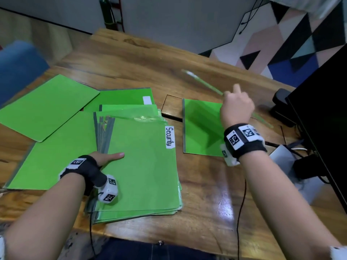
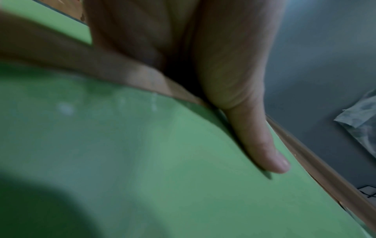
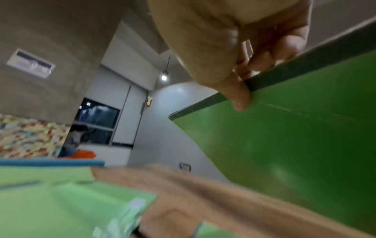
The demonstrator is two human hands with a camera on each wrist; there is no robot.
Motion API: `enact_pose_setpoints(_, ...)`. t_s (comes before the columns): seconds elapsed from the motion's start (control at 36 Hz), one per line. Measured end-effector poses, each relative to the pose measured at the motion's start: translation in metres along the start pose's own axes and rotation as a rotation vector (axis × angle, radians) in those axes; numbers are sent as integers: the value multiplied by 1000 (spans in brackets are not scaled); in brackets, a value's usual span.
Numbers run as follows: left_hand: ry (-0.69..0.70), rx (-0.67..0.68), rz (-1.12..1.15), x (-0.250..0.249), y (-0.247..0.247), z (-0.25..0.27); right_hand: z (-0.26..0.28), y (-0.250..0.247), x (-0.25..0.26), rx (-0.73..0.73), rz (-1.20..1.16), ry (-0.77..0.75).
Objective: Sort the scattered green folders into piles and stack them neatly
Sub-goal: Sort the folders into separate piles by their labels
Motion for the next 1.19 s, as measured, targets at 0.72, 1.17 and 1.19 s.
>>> enact_pose_setpoints(0.72,-32,-67,74,6,0,-12,36,91,23,301,86,-192)
enact_pose_setpoints(1.17,-30,-80,103,9,0,-20,36,163,76,749,-204,-17)
enact_pose_setpoints(1.19,-27,-86,101,9,-1,-20,37,167,73,767,-201,-16)
Point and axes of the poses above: each hand's wrist, its own z-axis away from the middle knuckle, its own y-axis out of the palm, x = y × z, the point moved 7 cm from there along -z, towards the middle knuckle, and after that the axes turned 11 degrees about z, right-handed, at the moved point
